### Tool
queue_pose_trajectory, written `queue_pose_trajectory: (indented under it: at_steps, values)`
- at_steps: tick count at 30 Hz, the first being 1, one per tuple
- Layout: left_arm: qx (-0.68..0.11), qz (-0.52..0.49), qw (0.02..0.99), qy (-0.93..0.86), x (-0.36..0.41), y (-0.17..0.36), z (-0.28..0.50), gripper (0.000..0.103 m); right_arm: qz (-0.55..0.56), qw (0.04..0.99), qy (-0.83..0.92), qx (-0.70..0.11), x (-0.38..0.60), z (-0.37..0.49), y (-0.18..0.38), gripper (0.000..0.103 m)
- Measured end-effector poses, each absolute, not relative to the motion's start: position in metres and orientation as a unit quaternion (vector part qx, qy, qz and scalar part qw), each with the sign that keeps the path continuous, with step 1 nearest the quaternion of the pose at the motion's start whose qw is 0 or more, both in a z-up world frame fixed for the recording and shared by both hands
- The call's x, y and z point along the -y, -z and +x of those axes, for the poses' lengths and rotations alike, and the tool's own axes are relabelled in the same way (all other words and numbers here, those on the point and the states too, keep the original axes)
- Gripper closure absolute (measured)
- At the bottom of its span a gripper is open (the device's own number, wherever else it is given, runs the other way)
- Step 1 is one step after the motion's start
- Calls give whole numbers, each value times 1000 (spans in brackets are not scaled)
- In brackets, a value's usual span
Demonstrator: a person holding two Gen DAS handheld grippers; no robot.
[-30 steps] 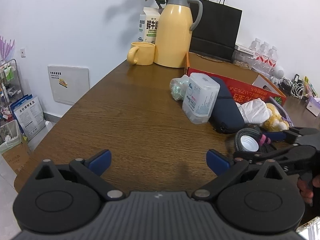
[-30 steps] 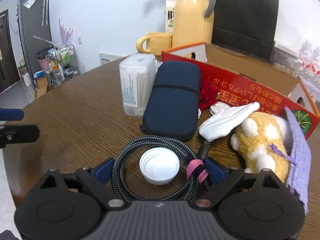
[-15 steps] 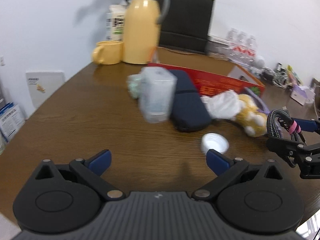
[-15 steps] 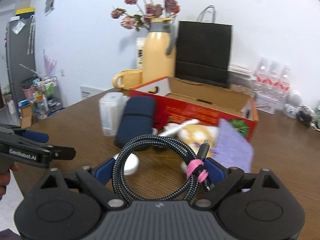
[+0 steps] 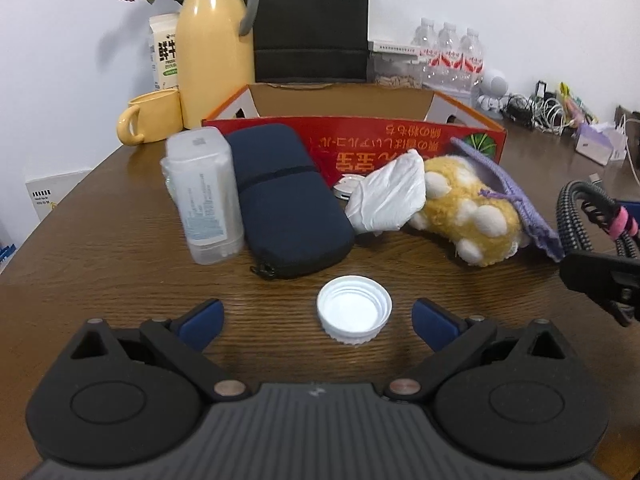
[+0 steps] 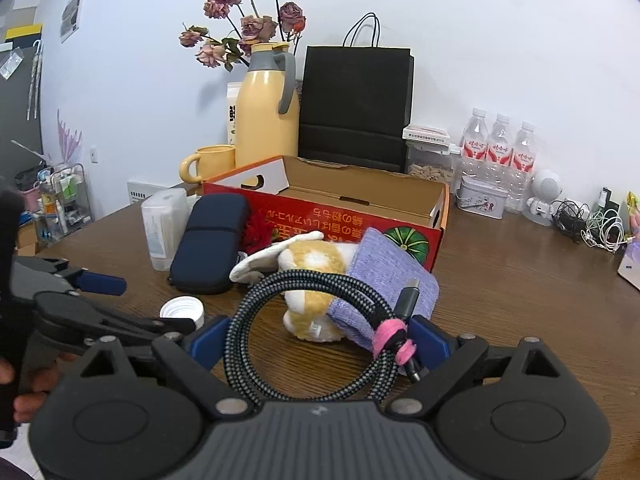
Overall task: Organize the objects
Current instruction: 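Grasp the white bottle cap with the left tool, then drop the white cap into the box with the left tool while the right tool drops the cable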
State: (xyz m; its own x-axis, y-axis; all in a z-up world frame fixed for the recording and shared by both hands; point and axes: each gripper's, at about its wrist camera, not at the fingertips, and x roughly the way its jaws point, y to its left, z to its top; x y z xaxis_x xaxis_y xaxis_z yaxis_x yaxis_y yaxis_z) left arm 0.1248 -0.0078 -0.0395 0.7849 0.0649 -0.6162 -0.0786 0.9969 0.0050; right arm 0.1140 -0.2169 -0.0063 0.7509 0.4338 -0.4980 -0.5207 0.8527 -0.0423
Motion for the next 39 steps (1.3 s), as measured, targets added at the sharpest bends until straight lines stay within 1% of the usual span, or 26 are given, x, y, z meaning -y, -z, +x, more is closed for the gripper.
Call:
queue_pose_trajectory:
  at_steps: [2, 4, 5, 6, 7, 16, 23, 27, 31, 39]
  values:
    - [-330, -2, 943, -35, 12, 42, 129, 5, -87, 931, -257, -244, 217, 115, 8, 9]
    - [-332, 9, 943, -31, 16, 44, 131, 15, -86, 931, -256, -246, 217, 117, 9, 9]
    - [-332, 11, 943, -25, 18, 45, 131, 30, -86, 931, -256, -246, 217, 118, 10, 9]
    - [-329, 6, 944, -14, 18, 44, 131, 53, -86, 931, -256, -246, 217, 118, 10, 9]
    - [-328, 3, 945, -6, 18, 42, 131, 62, -86, 931, -255, -246, 216, 119, 11, 9]
    - [-293, 4, 956, 4, 15, 22, 125, 62, -88, 933, -257, -238, 211, 124, 8, 9]
    - [-238, -5, 971, -9, 2, -18, 139, 62, -88, 939, -258, -210, 198, 140, -9, 9]
    - [-201, -15, 979, -20, -5, -46, 162, 62, -83, 945, -254, -190, 186, 163, -25, 9]
    - [-180, -31, 983, -30, -11, -66, 193, 62, -80, 949, -247, -177, 171, 196, -37, 9]
    - [-167, -59, 982, -67, -16, -74, 258, 62, -61, 958, -213, -180, 145, 279, -44, 9]
